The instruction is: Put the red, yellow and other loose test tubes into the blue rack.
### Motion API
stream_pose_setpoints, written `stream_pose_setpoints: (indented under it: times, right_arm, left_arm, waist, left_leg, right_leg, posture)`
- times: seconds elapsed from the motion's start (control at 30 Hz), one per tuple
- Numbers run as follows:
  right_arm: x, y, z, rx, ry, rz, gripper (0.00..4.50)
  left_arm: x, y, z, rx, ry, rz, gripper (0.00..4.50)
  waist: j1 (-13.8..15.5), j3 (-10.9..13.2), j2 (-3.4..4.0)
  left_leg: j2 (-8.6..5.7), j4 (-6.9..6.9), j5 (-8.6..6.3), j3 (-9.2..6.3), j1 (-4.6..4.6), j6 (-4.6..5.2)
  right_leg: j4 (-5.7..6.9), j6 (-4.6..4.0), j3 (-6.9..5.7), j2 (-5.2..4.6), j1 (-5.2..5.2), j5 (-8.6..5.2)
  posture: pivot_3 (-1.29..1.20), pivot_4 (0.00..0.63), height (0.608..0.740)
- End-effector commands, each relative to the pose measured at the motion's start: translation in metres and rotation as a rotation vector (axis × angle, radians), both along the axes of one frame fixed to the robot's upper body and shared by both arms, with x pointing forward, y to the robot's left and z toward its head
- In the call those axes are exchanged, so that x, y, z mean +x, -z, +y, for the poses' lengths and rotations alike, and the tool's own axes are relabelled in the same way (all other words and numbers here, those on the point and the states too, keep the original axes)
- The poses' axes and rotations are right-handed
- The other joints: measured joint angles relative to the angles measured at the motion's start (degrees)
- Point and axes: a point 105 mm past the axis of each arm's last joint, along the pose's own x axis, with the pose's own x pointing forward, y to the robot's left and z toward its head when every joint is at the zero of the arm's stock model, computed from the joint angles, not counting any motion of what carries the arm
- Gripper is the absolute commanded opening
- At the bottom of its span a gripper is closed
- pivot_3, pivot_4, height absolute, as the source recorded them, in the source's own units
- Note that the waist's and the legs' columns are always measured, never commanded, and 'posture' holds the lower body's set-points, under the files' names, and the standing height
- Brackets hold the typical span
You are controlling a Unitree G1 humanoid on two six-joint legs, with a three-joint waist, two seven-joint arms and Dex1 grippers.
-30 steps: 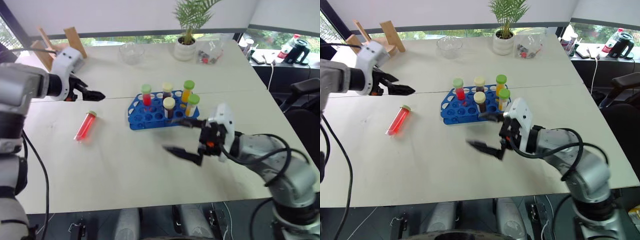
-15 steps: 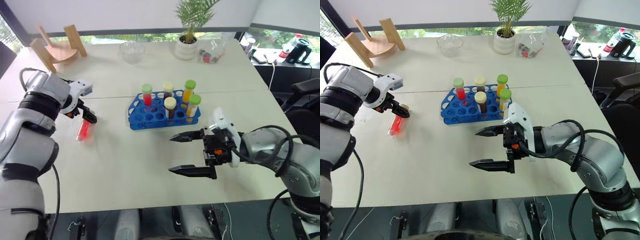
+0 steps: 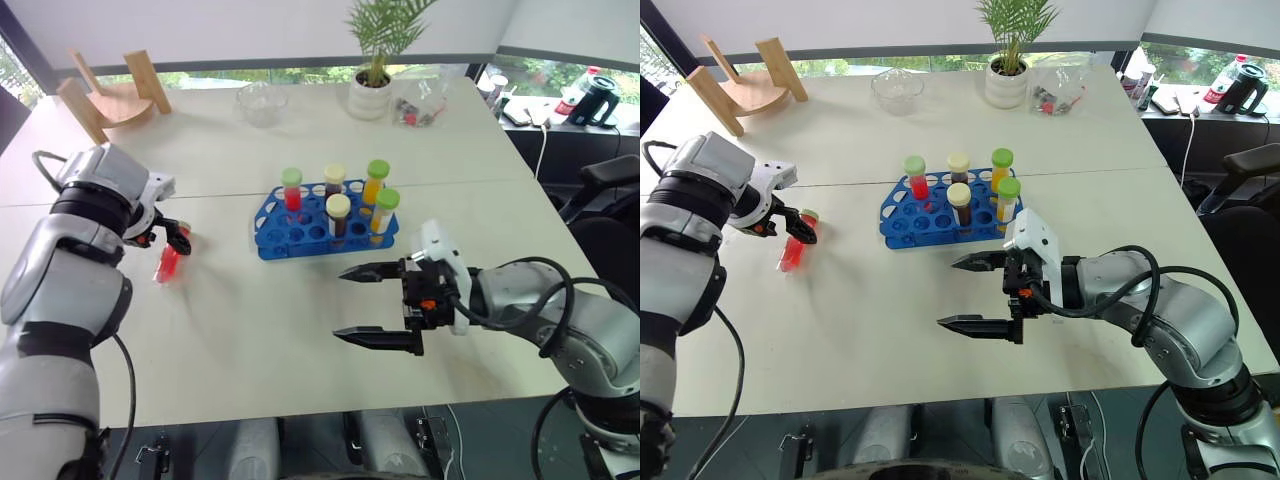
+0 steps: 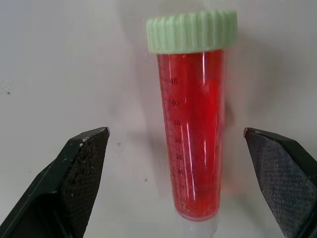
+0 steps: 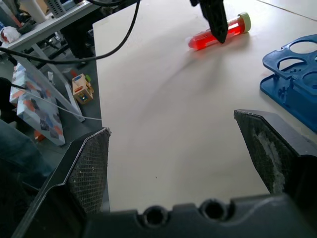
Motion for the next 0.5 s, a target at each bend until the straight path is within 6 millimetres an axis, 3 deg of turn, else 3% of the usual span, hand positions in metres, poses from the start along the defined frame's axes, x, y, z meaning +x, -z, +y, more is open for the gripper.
stream_pose_setpoints:
  times: [0.03,0.2,0.33,0.43,0.5]
  right_arm:
    - [0.001,-0.005,0.002,0.029,0.005,-0.033,4.5]
    - [0.002,-0.002,0.001,0.026,0.016,-0.032,4.5]
    - [0.004,0.001,-0.003,0.011,0.028,-0.042,4.5]
    - [0.001,0.0,-0.016,-0.001,0.053,-0.06,4.5]
    - [-0.006,0.0,-0.025,0.004,0.056,-0.038,4.5]
  left_arm:
    - [-0.002,0.006,-0.004,-0.022,-0.025,0.009,3.22]
    - [0.0,0.01,-0.006,-0.001,-0.004,-0.009,0.82]
    - [0.01,0.0,-0.004,-0.001,0.038,-0.104,0.8]
    - [0.031,-0.041,-0.002,-0.027,0.256,-0.427,0.8]
    - [0.032,-0.07,-0.014,-0.122,0.423,-0.655,0.8]
  waist:
    - [0.0,0.0,0.0]
    - [0.2,0.0,0.03]
    - [0.3,0.0,0.06]
    - [0.3,0.0,0.06]
    - [0.4,0.0,0.04]
  left_leg:
    - [0.0,0.01,0.0,0.0,0.0,0.0]
    - [-0.01,0.04,0.01,0.01,0.03,-0.01]
    - [-0.02,0.12,0.02,0.01,0.08,-0.03]
    - [-0.02,0.14,0.05,-0.01,0.13,-0.08]
    - [0.02,0.14,0.13,-0.03,0.13,-0.22]
  right_leg:
    - [0.01,0.0,0.0,0.0,0.0,0.0]
    - [0.08,0.0,0.01,-0.02,0.01,0.0]
    - [0.18,0.0,0.0,-0.04,0.06,0.0]
    - [0.31,0.0,0.0,-0.04,0.07,0.0]
    - [0.36,-0.01,-0.02,-0.04,0.06,0.0]
  posture:
    - [0.0,0.15,0.74]
    - [0.0,0.15,0.74]
    - [0.0,0.15,0.74]
    - [0.0,0.15,0.74]
    - [0.0,0.15,0.74]
